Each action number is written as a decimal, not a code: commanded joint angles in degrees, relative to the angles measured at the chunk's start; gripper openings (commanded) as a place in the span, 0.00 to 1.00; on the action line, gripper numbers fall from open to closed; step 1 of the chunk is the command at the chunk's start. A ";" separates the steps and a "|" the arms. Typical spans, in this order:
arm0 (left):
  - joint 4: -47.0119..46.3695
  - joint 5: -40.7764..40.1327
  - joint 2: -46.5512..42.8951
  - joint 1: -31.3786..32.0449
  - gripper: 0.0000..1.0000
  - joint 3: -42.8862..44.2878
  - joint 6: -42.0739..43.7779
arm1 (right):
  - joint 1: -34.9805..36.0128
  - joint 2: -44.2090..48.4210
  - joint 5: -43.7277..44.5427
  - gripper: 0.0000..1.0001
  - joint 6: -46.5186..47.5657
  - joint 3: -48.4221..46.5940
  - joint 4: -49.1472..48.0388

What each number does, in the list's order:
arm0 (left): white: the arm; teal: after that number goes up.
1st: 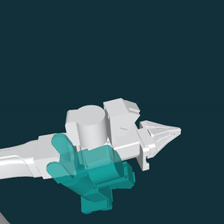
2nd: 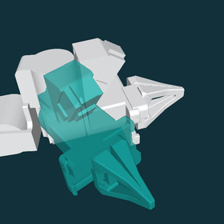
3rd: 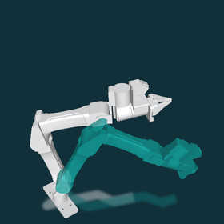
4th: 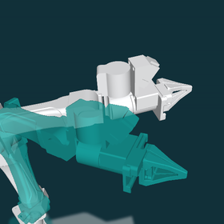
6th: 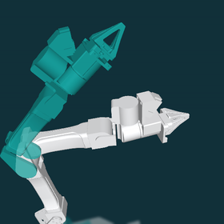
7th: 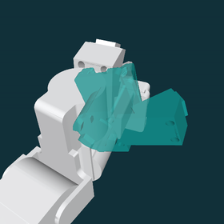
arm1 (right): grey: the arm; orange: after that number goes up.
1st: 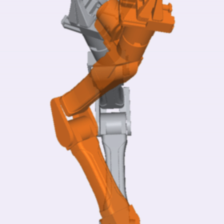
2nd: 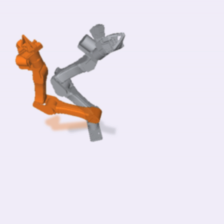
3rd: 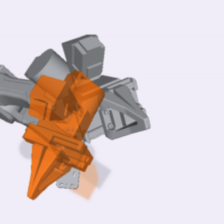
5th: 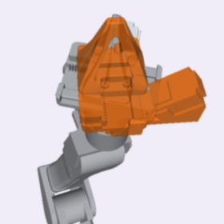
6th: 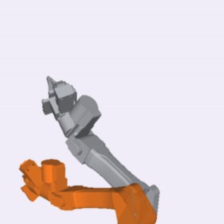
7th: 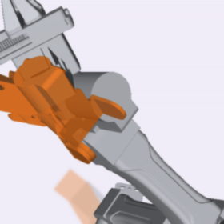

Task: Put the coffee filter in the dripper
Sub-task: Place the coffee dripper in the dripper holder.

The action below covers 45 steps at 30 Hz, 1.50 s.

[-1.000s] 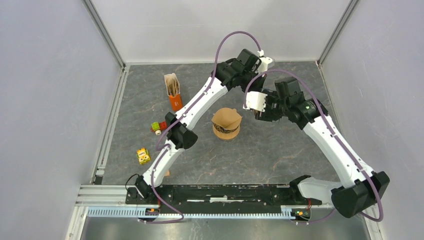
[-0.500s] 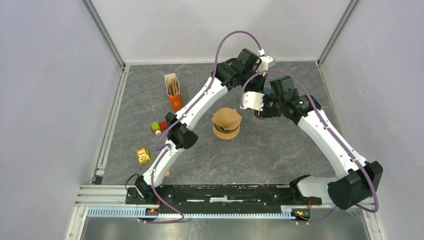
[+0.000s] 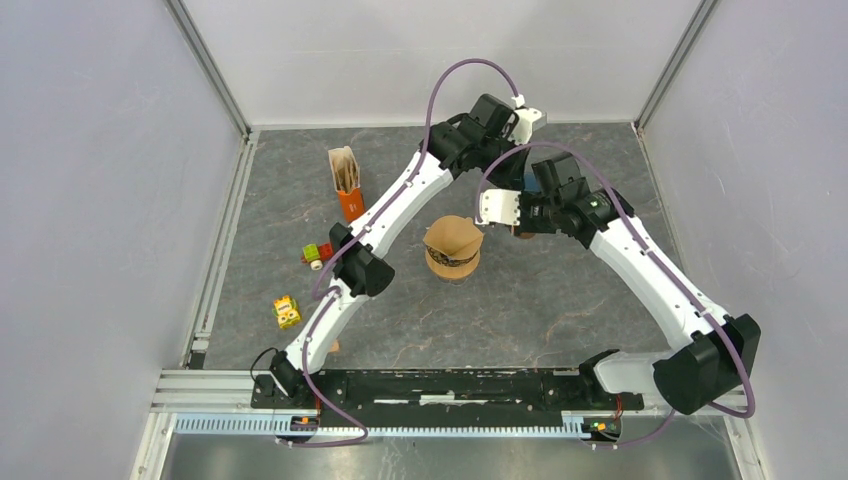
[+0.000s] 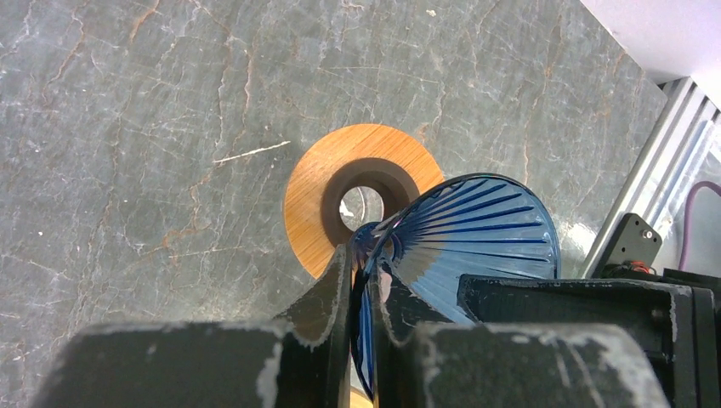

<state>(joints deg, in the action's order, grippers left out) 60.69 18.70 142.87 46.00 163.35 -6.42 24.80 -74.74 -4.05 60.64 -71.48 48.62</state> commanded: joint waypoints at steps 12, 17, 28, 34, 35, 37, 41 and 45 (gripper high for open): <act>-3.25 4.60 -0.13 0.06 0.27 4.35 -1.76 | -0.56 0.80 5.30 0.00 -0.38 -2.84 -1.97; -4.07 4.09 -0.02 0.06 0.38 4.52 -1.58 | -0.62 0.58 5.65 0.00 -0.08 -3.44 -1.07; -4.87 2.48 1.54 0.06 0.40 5.05 -0.84 | -0.72 0.28 4.23 0.00 -0.44 -3.53 -1.16; -4.84 0.80 1.62 0.06 0.27 5.05 0.04 | -0.77 -0.74 1.09 0.00 -1.40 -5.32 -0.50; -4.87 0.41 1.71 0.06 0.25 4.97 0.24 | -0.76 -0.76 0.76 0.00 -1.49 -5.63 -0.50; -4.88 0.15 1.80 0.06 0.21 4.96 0.59 | -0.75 -0.83 0.64 0.00 -1.58 -5.54 -0.46; -4.88 -0.15 1.92 0.06 0.14 4.94 0.96 | -0.76 -0.85 0.88 0.00 -1.58 -4.99 -0.17; -4.92 -0.43 2.32 0.06 0.09 5.05 1.38 | -0.73 -1.03 0.65 0.00 -1.49 -4.67 -0.01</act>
<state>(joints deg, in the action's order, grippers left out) 57.87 19.25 143.92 45.89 165.93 -6.39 24.12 -75.94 -1.54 59.20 -73.91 49.23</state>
